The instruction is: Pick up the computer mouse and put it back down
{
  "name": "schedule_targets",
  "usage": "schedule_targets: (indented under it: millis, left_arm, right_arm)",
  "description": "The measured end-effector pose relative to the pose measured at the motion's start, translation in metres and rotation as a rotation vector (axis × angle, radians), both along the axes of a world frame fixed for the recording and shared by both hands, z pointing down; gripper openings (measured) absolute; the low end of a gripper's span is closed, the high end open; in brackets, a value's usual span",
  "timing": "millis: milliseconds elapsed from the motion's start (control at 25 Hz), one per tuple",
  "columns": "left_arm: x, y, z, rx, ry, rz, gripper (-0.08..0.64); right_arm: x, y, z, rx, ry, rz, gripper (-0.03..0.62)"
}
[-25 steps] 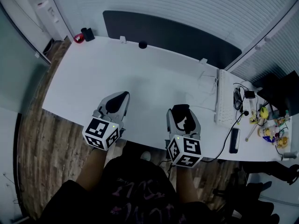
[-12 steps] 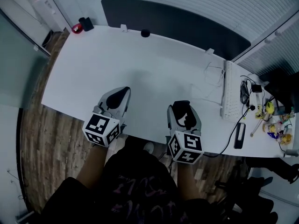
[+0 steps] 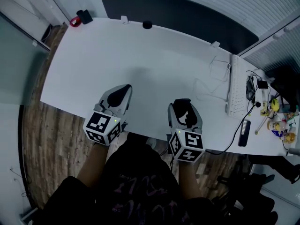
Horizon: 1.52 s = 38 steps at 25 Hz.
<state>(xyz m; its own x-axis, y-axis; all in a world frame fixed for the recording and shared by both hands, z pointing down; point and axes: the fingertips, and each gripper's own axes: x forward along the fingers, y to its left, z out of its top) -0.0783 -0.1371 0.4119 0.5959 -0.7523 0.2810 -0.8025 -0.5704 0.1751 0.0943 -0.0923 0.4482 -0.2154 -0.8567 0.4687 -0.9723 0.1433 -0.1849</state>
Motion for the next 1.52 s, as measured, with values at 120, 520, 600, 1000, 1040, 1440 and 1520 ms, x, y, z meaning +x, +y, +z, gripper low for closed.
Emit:
schedule_targets:
  millis: [120, 520, 600, 1000, 1040, 1440, 1520]
  left_arm:
    - [0.0, 0.0, 0.009, -0.018, -0.001, 0.003, -0.003]
    - [0.005, -0.005, 0.038, -0.077, -0.007, 0.013, -0.003]
    - [0.006, -0.005, 0.045, -0.091, -0.008, 0.018, -0.003]
    - [0.004, -0.012, 0.073, -0.146, -0.012, 0.008, -0.003]
    - [0.004, -0.012, 0.074, -0.15, -0.013, 0.008, -0.003]
    - [0.0, -0.02, 0.087, -0.177, -0.019, 0.009, -0.003]
    - [-0.002, -0.02, 0.089, -0.184, -0.019, 0.008, -0.003]
  right_arm:
    - [-0.003, 0.0, 0.011, -0.023, -0.001, -0.002, 0.293]
    - [-0.006, 0.001, 0.05, -0.108, -0.007, -0.004, 0.293]
    - [-0.006, 0.001, 0.057, -0.122, -0.009, -0.002, 0.293]
    - [-0.007, -0.006, 0.089, -0.186, -0.019, -0.002, 0.293]
    - [-0.008, -0.007, 0.091, -0.19, -0.019, -0.002, 0.293]
    - [-0.01, -0.019, 0.103, -0.219, -0.019, 0.005, 0.293]
    - [-0.01, -0.019, 0.107, -0.228, -0.022, 0.008, 0.293]
